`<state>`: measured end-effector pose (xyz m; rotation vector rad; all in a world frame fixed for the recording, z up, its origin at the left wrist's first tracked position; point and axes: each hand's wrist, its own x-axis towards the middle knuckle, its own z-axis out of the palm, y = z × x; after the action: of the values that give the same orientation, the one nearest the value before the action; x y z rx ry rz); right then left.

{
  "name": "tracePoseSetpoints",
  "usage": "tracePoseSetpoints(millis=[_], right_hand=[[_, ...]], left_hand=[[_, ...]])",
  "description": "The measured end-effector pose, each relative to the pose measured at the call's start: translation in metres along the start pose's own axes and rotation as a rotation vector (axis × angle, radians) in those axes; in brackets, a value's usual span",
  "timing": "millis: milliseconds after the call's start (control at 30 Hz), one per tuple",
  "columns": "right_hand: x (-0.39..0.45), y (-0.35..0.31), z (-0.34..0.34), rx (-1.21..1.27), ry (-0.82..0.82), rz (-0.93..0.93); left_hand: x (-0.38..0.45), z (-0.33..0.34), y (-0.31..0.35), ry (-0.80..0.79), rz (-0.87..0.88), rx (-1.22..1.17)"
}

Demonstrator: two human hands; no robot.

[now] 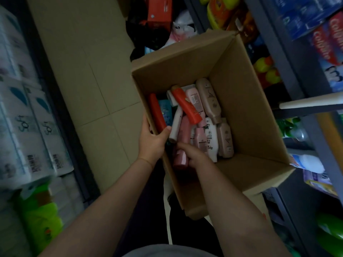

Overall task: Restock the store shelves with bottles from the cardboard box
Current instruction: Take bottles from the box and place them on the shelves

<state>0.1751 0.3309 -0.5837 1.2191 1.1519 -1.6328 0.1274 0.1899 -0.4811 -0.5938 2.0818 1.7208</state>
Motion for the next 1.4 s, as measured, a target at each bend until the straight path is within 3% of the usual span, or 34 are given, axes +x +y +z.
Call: tracePoseSetpoints(millis=[133,200,300,333,467,733,933,1033,1167,1233,1400], right_hand=[[-0.090,-0.021,-0.014,-0.120,-0.004,-0.122],[-0.136,-0.030,-0.027,-0.125,-0.006,-0.222],[-0.203,-0.037,-0.049,-0.015,0.052,-0.436],[-0.225,-0.039,-0.056,0.014,0.102,-0.527],[-0.313,-0.042,-0.086,-0.039,0.371,-0.812],[-0.454,-0.002,-0.188,-0.044,0.558,-1.223],[-0.517,0.033,-0.243,0.031,0.966,-1.413],[-0.527,0.040,-0.261,-0.003,1.221,-1.465],[-0.519,0.042,-0.290,-0.075,1.410,-1.391],[-0.509,0.040,-0.306,-0.102,1.448,-1.321],[-0.504,0.028,-0.330,0.052,1.360,-1.263]], left_hand=[[-0.007,0.006,0.017,0.014,-0.098,0.010],[-0.019,0.009,0.033,0.107,-0.179,0.068],[-0.051,0.028,0.071,0.226,-0.039,0.295],[-0.068,0.039,0.091,0.157,0.046,0.250],[-0.146,0.100,0.168,-0.500,0.090,0.038],[-0.258,0.197,0.257,-0.902,0.448,0.151],[-0.327,0.242,0.292,-1.076,0.819,0.236],[-0.349,0.266,0.300,-1.129,0.947,0.231],[-0.351,0.300,0.292,-1.129,0.973,0.264],[-0.348,0.318,0.286,-1.128,0.960,0.323],[-0.351,0.355,0.280,-1.192,0.810,0.366]])
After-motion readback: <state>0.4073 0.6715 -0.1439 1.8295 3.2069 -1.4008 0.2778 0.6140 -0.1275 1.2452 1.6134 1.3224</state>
